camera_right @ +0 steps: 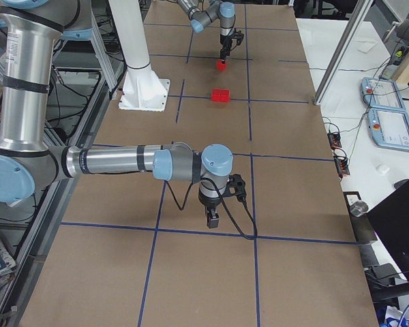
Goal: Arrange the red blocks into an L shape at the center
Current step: 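Lower the left gripper and grasp the last red cube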
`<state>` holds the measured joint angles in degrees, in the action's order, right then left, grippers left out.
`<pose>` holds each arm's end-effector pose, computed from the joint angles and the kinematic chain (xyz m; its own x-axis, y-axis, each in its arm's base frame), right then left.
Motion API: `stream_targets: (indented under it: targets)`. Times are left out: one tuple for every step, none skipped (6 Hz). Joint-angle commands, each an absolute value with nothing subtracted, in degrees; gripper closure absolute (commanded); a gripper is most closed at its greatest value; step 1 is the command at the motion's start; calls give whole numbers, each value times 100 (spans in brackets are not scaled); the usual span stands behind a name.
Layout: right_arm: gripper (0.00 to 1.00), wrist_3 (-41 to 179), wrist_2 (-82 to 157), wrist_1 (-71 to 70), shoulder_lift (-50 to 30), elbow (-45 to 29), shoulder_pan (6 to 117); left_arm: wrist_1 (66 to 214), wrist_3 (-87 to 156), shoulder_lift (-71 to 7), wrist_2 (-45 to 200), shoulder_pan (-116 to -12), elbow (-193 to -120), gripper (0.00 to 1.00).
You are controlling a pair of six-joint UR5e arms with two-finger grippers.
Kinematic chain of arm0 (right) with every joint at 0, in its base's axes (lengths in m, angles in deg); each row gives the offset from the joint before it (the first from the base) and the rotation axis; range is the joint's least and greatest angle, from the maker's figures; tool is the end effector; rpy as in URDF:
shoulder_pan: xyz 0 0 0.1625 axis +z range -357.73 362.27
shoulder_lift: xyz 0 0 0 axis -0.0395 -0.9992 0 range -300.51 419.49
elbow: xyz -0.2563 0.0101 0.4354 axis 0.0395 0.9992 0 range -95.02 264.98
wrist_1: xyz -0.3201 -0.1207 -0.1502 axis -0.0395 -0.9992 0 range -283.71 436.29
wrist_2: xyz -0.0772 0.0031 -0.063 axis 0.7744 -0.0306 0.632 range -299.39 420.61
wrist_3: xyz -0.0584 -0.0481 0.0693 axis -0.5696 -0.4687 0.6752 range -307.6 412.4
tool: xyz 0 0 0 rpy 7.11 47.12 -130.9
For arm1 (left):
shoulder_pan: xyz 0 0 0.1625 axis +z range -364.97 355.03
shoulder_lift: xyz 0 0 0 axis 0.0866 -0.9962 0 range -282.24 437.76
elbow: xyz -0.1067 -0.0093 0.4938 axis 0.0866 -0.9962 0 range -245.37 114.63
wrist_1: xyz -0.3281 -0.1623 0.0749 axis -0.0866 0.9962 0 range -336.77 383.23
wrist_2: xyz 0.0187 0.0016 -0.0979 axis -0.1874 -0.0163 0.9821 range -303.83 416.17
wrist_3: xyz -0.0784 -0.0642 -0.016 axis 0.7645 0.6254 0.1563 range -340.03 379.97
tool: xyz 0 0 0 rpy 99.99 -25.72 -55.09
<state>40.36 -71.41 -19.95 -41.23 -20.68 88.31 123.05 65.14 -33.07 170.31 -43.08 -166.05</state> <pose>0.0402 -0.3552 0.7075 0.7115 -0.2434 0.6592 0.2222 0.9679 0.1175 0.4267 -0.4508 0.4568 0.6662 0.2951 -0.6849 -0.1680 0.9541 0.2478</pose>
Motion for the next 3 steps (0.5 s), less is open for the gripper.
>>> stream_targets:
  targets:
    - [0, 4036, -7141, -1995, -4123, -2067, 8831, 12308, 6612, -3324, 17025, -4136, -16531, 1]
    - [0, 4036, -7141, -1995, -4123, -2067, 8831, 12316, 6664, -3324, 17025, -4031, -16409, 1]
    - [0, 4036, -7141, -1995, -4123, -2076, 8831, 12325, 6664, -3342, 17025, -3987, -16294, 2]
